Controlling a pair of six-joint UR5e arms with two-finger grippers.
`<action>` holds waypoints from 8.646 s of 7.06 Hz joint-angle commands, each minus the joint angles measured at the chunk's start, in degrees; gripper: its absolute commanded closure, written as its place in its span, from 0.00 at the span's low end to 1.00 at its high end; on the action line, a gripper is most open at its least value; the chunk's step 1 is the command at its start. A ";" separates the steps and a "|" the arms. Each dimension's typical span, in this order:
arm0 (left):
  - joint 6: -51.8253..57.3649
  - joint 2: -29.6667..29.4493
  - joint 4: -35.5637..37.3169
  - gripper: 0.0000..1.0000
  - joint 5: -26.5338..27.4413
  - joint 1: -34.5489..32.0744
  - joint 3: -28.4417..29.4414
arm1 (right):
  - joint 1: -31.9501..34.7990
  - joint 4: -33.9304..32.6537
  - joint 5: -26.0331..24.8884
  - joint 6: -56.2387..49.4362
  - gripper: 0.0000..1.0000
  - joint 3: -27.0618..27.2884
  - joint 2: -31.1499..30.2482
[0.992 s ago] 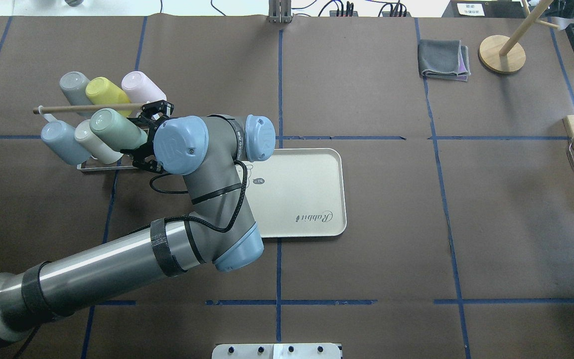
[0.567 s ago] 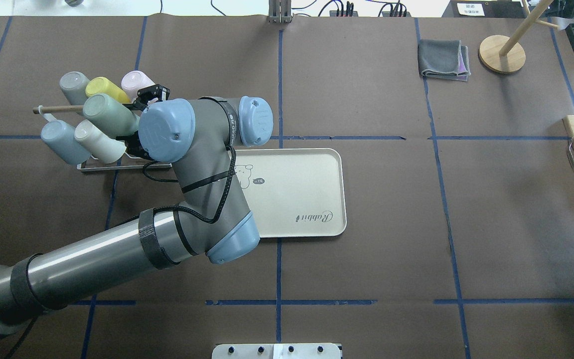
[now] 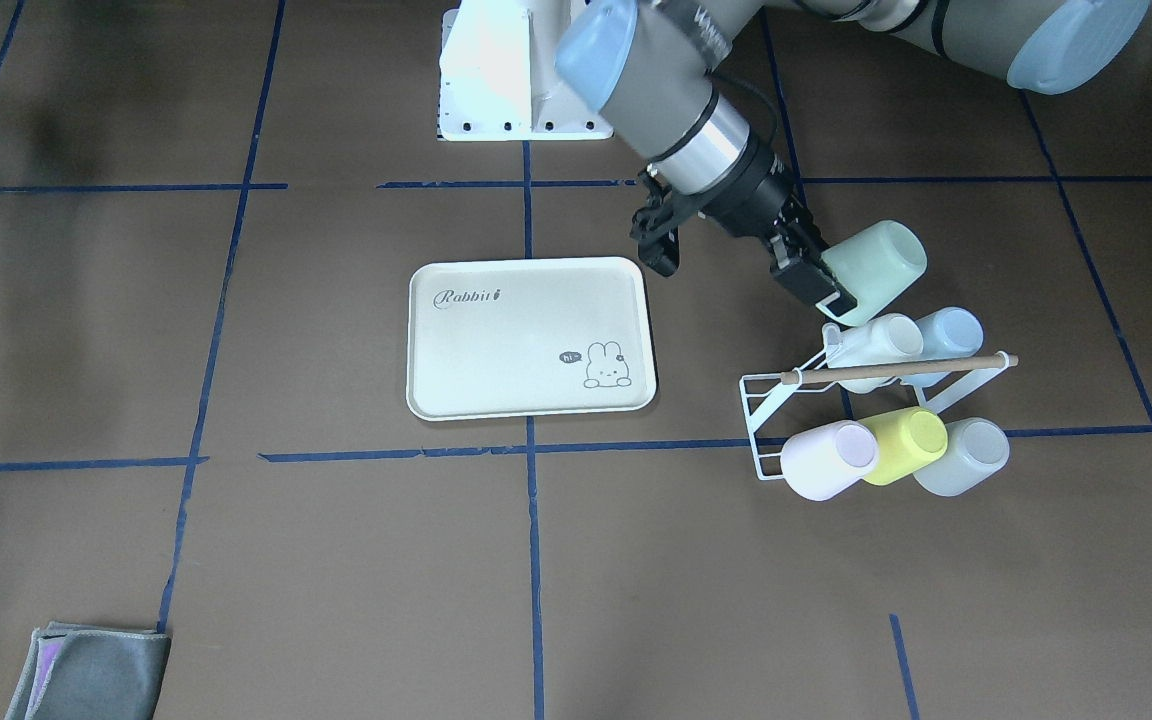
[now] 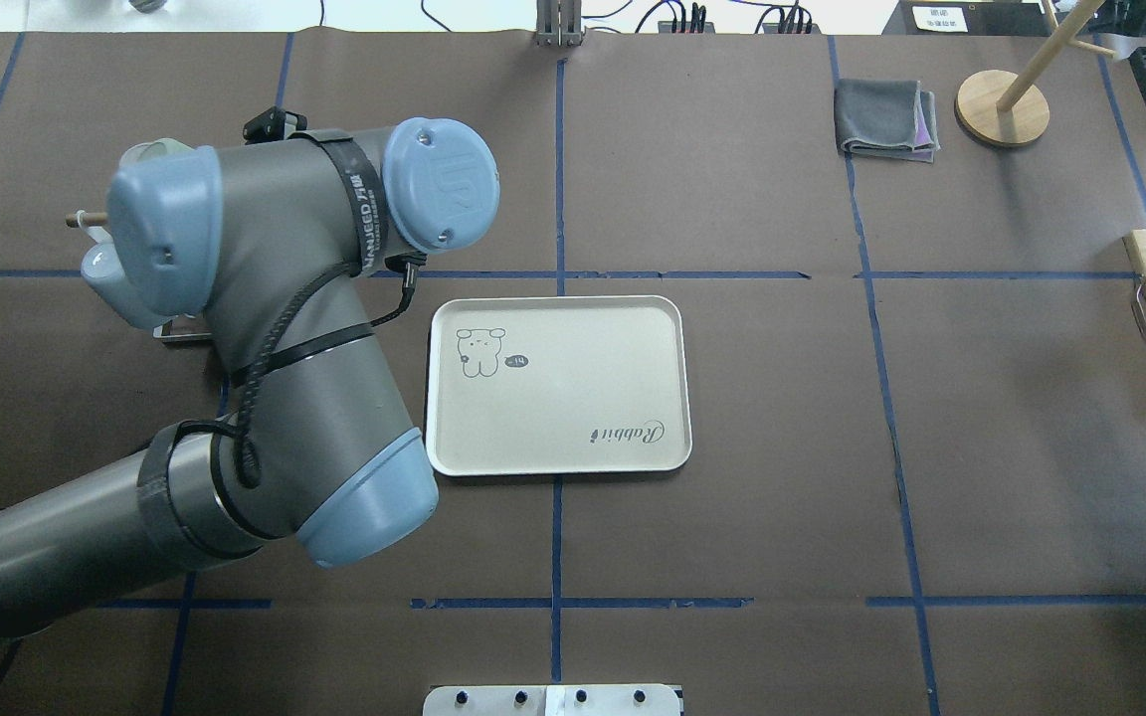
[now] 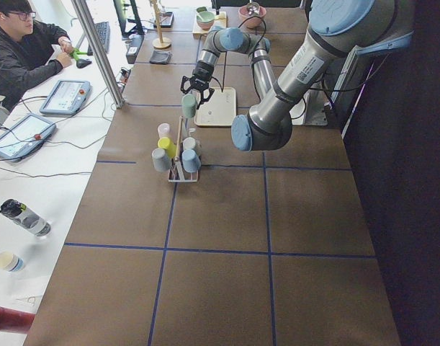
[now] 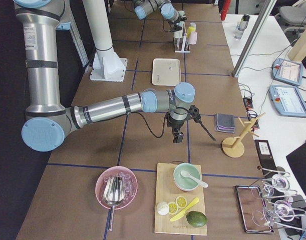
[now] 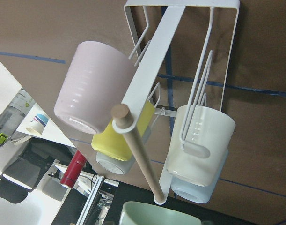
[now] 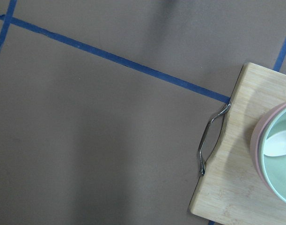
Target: Pick up and place green cup on tray
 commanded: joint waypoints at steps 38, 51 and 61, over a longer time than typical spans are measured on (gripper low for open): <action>-60.19 10.12 -140.62 0.39 19.82 18.64 40.19 | 0.06 0.01 -0.18 -0.01 0.00 -0.44 0.36; -60.28 13.37 -149.41 0.00 13.41 18.29 38.98 | 0.06 0.01 -0.18 0.08 0.00 -0.44 0.63; -60.54 17.33 -94.04 0.00 -2.30 7.40 8.33 | 0.06 0.01 -0.27 0.17 0.00 -0.26 1.06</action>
